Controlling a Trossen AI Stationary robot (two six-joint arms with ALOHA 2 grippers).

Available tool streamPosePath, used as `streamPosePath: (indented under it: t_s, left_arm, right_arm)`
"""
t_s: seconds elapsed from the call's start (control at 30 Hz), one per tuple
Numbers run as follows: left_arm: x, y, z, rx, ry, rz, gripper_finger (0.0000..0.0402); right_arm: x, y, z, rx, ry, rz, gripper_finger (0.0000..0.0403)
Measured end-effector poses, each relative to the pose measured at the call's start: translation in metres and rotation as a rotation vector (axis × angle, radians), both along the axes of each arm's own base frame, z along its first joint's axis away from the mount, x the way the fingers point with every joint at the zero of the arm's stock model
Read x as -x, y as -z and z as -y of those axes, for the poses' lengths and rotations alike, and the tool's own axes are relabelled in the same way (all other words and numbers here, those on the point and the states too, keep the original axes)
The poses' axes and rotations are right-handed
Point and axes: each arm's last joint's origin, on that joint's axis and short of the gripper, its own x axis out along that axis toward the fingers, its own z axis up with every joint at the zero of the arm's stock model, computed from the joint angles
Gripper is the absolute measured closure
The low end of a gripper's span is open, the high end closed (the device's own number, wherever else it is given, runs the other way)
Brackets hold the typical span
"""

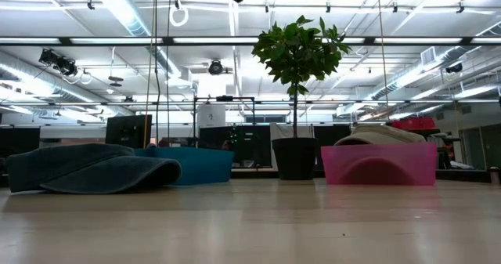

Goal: Pick & Place hat
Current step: Put the blue cap into the blue bin

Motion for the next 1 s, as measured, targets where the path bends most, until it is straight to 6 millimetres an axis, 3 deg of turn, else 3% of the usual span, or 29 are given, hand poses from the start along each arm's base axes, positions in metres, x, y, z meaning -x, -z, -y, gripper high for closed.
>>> streamPosePath:
  t_s: [0.33, 0.63, 0.9, 1.0]
  left_arm:
    - [-0.023, 0.025, -0.003, 0.146, -0.038, -0.023, 0.0240]
    - [-0.058, -0.009, 0.006, 0.200, 0.077, 0.439, 0.0242]
    - [-0.104, -0.031, 0.020, 0.142, 0.189, 0.574, 0.0242]
    - [-0.112, -0.024, 0.022, 0.130, 0.177, 0.587, 0.0242]
  right_arm:
    - [0.015, 0.009, 0.000, 0.064, -0.008, -0.091, 0.0399]
    - [0.023, 0.011, 0.000, 0.107, -0.033, -0.111, 0.0399]
    - [0.036, 0.010, 0.001, 0.106, -0.032, -0.085, 0.0399]
    - [0.046, 0.009, 0.001, 0.108, -0.030, -0.058, 0.0399]
